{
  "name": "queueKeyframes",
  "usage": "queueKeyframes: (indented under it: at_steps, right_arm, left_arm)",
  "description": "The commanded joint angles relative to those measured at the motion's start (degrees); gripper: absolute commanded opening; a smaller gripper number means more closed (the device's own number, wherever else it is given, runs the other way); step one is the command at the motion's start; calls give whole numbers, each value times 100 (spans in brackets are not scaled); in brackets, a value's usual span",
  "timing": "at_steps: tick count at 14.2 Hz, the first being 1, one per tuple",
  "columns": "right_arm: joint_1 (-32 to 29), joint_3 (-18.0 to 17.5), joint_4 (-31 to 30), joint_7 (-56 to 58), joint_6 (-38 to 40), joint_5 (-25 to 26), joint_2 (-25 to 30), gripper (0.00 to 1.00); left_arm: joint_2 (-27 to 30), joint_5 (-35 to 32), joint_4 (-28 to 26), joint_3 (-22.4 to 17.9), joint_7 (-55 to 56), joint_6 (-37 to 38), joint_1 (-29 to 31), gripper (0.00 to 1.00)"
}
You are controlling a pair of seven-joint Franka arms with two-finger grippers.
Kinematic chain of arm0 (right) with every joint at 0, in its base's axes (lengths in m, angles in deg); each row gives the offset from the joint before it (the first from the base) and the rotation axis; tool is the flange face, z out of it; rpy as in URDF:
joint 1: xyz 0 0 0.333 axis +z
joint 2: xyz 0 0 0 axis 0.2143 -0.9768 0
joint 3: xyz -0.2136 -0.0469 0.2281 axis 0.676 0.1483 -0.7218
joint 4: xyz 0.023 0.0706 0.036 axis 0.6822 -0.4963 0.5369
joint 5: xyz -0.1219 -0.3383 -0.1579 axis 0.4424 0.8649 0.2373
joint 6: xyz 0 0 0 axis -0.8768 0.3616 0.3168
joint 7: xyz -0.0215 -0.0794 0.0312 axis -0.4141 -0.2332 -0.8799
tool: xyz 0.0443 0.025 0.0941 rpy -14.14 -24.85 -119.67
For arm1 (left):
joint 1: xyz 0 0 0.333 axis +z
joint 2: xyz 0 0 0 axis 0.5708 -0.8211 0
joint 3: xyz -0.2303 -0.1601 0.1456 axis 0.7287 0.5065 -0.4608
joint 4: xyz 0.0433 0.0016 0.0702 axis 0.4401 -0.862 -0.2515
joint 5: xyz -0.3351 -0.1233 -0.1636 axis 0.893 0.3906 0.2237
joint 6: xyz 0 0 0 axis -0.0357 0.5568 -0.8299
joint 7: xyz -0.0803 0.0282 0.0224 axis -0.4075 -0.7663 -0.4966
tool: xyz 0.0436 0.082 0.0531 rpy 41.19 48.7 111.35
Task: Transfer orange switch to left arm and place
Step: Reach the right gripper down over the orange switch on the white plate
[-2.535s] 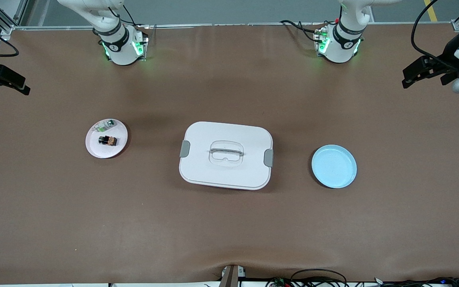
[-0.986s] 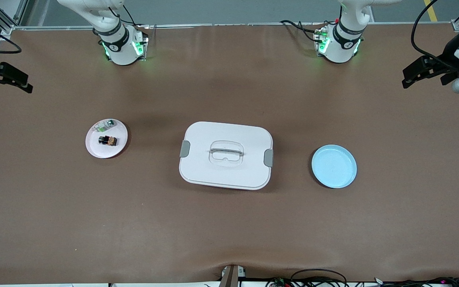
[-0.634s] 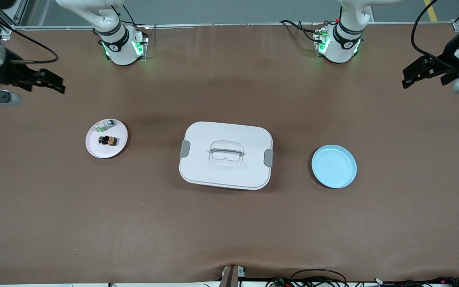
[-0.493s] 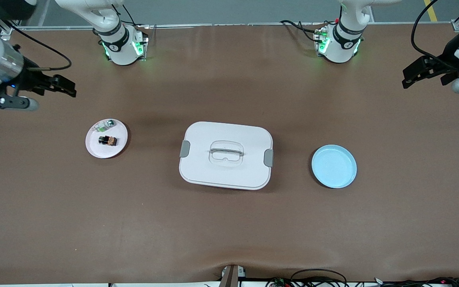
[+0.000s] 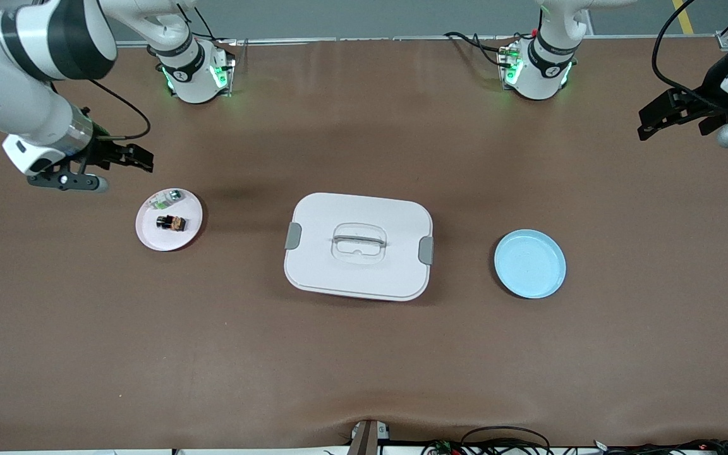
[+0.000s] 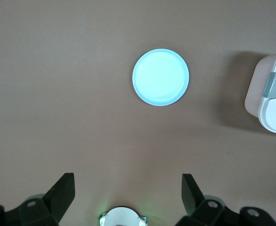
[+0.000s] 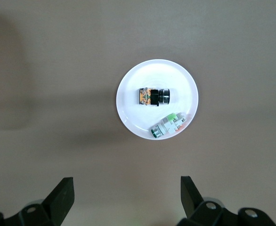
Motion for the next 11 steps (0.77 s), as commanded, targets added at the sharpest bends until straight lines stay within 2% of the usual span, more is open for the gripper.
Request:
queueKeyframes:
  at_steps: [1, 7, 11]
  right_arm:
    - [-45, 10, -577, -45, -527, 20, 197, 100]
    - [-317, 10, -745, 78, -1722, 90, -865, 100]
    - [-335, 19, -745, 87, -2294, 389, -1429, 100]
  left_arm:
    - [20, 21, -6, 38, 51, -25, 2, 100]
    - [-16, 30, -6, 38, 51, -42, -6, 100]
    - [-33, 30, -6, 30, 51, -51, 11, 100]
